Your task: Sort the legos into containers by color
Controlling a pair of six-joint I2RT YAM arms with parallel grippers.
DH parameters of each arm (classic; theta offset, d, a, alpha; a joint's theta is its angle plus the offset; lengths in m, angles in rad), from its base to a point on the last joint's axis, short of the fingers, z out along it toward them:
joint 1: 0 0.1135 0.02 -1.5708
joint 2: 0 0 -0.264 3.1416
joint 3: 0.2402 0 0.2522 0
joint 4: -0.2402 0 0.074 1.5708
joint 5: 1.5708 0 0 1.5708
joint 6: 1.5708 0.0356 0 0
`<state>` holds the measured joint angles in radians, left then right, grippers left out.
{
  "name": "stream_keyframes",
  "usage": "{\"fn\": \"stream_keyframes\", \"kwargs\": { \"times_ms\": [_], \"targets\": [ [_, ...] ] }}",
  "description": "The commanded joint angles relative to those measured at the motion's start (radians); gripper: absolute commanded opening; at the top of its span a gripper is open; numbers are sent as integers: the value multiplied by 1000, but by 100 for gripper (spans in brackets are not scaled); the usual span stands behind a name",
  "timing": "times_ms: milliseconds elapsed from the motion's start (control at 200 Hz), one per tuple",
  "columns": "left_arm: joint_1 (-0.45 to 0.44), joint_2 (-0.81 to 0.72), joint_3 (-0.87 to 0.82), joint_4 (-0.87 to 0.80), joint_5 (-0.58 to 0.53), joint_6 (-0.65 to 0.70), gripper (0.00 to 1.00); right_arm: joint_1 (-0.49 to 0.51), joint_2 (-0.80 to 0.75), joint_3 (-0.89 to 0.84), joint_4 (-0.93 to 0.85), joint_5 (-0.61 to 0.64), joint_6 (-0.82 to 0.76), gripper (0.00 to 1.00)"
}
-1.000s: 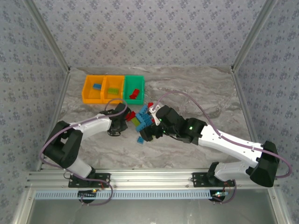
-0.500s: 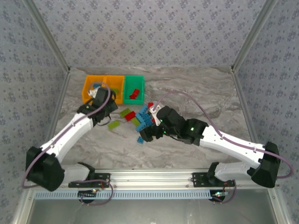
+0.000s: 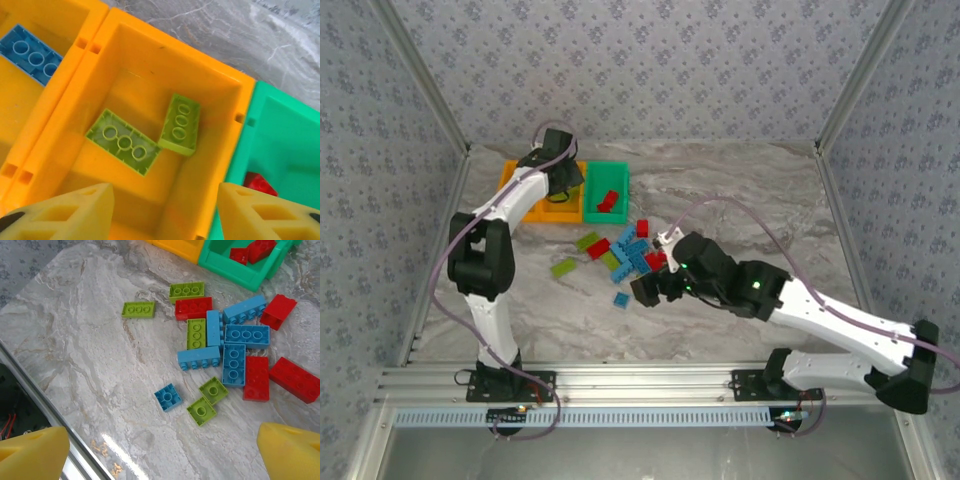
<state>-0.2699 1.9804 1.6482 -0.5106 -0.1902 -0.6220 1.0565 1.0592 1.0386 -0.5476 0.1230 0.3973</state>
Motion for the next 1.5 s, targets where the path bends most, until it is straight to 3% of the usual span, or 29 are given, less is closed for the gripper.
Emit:
{"fn": "stream_keyframes", "kwargs": {
  "times_ms": [0,130,245,445,575,785,874,1024,1129,1319,1494],
  "targets": [
    [3,-28,43,-73,26,33,62,2,-101,-32,-49,65,43,100],
    [-18,-154,-58,-61,46,21,59,-6,-155,-65,-49,87,61,100],
    [-93,-346,-237,-22,60,40,59,-12,-154,-83,-29,93,66,100],
    [-259,-637,-537,-64,16,239,58,-37,-88,-81,31,58,49,100],
    [-272,-746,-715,-82,-29,327,58,-55,-19,-48,54,15,36,100],
    [-233,-589,-718,-156,-91,373,64,-59,56,8,58,-31,31,100],
    [-213,-516,-698,-136,-49,390,71,-58,53,9,50,-26,38,100],
    [-160,-431,-674,-87,72,407,74,-58,27,3,19,-7,53,100],
    [-146,-369,-638,-95,45,412,73,-58,2,-7,6,9,62,100],
    [-124,-267,-595,-109,92,412,65,-60,-19,-25,16,31,82,100],
    [-124,-257,-623,-105,94,403,63,-59,-18,-31,18,30,92,100]
  ]
}}
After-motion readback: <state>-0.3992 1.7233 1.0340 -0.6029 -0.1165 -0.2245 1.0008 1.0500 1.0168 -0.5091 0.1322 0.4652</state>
